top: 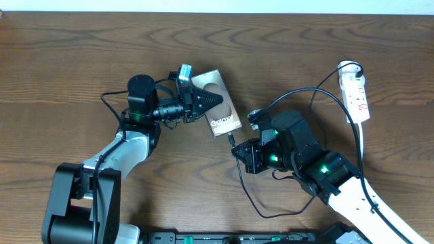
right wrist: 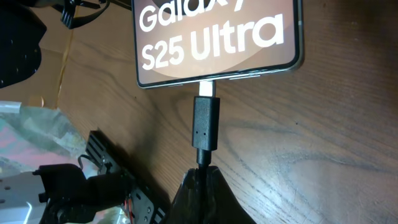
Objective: Plug charger to phone and switch on socket
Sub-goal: 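Align the USB-C plug under the phone's bottom port with the right gripper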
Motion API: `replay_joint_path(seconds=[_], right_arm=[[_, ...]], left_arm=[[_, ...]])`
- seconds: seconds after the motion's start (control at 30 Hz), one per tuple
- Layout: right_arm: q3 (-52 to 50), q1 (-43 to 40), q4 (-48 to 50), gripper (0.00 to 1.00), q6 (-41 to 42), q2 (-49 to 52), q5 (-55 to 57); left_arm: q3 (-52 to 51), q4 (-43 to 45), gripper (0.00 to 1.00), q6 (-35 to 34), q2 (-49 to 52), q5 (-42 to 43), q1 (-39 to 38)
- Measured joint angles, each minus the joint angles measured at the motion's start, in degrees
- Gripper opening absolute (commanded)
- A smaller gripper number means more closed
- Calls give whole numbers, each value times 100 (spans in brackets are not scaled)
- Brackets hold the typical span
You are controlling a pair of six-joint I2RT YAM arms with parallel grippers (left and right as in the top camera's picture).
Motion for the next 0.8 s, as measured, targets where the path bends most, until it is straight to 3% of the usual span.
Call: replay_joint_path(seconds=[0.8], right_arm=[[0,46,192,1,-35,125,-24]], left_arm=[[0,0,7,2,0,-98,11]])
